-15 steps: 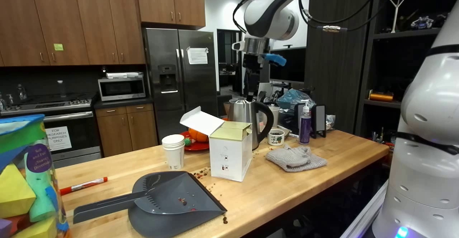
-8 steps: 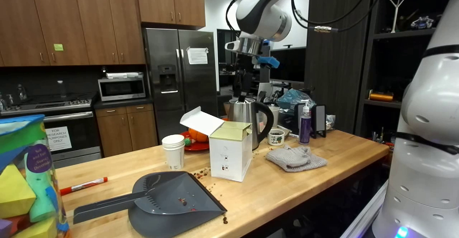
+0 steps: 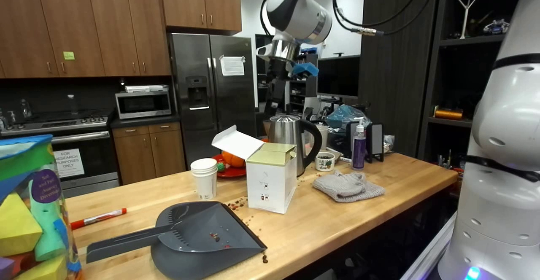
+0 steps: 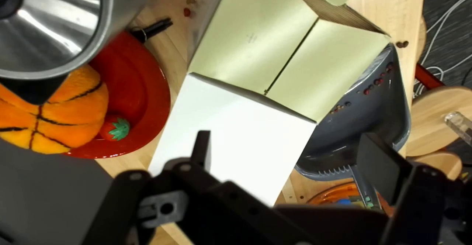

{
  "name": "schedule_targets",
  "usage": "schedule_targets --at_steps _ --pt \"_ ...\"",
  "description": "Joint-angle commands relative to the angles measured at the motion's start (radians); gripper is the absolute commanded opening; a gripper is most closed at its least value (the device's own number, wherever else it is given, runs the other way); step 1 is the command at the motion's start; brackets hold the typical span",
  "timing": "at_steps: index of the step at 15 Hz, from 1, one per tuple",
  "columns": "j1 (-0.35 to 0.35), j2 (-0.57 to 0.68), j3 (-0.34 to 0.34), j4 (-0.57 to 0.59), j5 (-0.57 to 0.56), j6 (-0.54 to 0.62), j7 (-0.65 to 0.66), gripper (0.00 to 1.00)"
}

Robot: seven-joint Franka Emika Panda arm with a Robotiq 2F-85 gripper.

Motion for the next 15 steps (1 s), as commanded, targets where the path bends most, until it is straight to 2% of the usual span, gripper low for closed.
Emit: schedule_targets --at_steps 1,4,6,13,15 --pt "-0.021 0.067 0.014 0.098 0.059 -0.071 0.001 1.0" --pt "-0.032 0.104 0.026 0.135 0.09 -0.074 -0.001 1.0" --pt "-0.044 0.101 0.033 0.118 0.069 -0.019 0.026 1.0" --pt "-0.052 0.101 0.043 0.107 0.07 -0.021 0.015 1.0" --pt "-0.061 0.132 0.028 0.131 0.154 -0.033 -0.063 1.0"
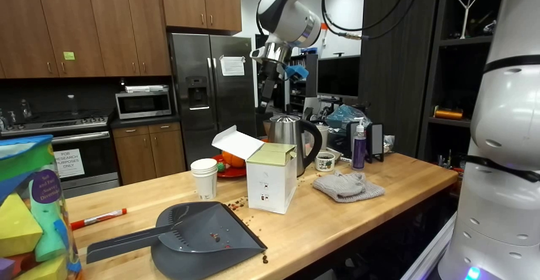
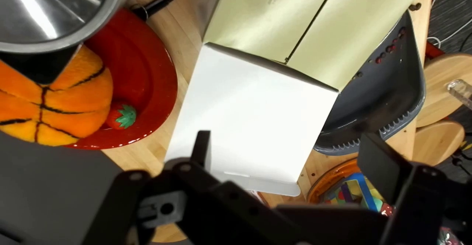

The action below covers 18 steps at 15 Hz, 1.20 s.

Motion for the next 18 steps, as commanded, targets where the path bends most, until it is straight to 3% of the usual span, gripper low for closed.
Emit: schedule_targets --at_steps 1,7,13,18 --pt "-0.036 0.051 0.001 0.039 0.136 -0.003 -0.139 1.0" --pt "-0.101 0.168 0.012 0.129 0.327 -0.061 -0.364 1.0" --pt "-0.139 0.236 0.026 0.202 0.343 -0.147 -0.42 1.0" --pt "-0.138 0.246 0.04 0.228 0.332 -0.154 -0.42 1.0"
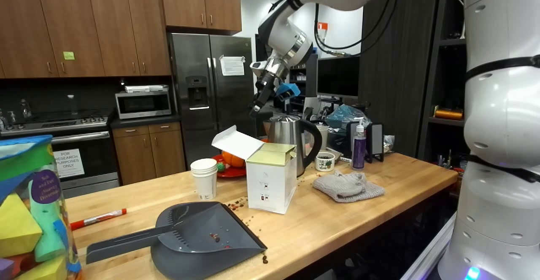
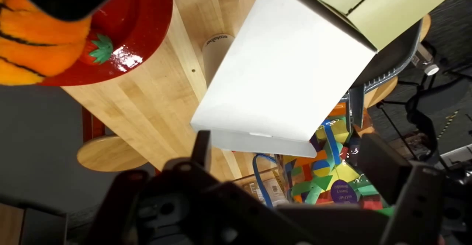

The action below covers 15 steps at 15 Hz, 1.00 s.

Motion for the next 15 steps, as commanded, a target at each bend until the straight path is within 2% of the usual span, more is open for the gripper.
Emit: schedule_targets --at_steps 1,7,15 --pt "-0.015 0.011 0.024 0.037 0.001 -0.016 -0.009 1.0" --pt "0.007 0.027 0.057 0.072 -0.04 0.0 0.007 1.0" --pt "0.029 0.049 0.089 0.12 -0.201 -0.003 0.057 1.0"
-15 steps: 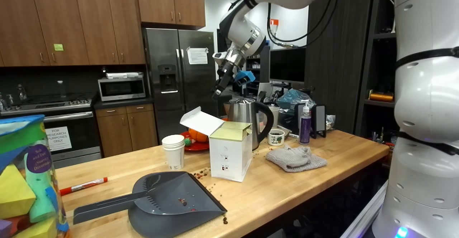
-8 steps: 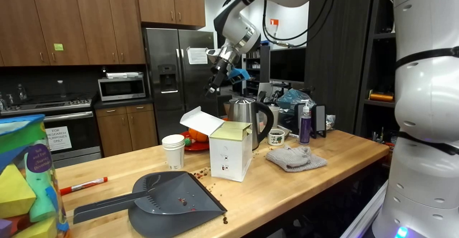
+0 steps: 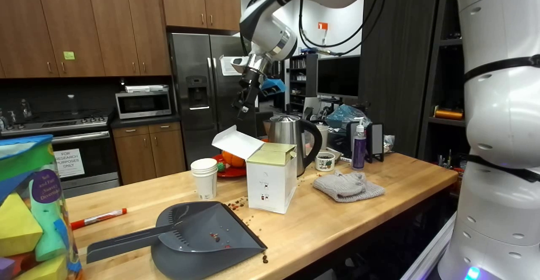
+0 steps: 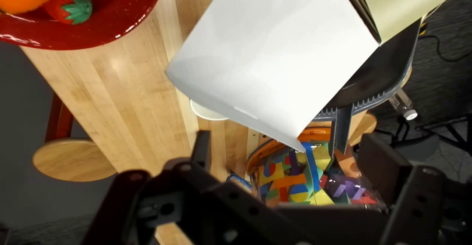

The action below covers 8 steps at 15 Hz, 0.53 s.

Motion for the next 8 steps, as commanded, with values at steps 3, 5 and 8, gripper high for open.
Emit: schedule_targets --at_steps 3,5,8 --pt "-0.008 0.02 0.011 0.041 -0.101 0.0 0.051 1.0" --pt "-0.013 0.026 0.013 0.05 -0.122 0.001 0.057 1.0" --pt "-0.014 0.043 0.02 0.062 -0.127 0.009 0.051 1.0"
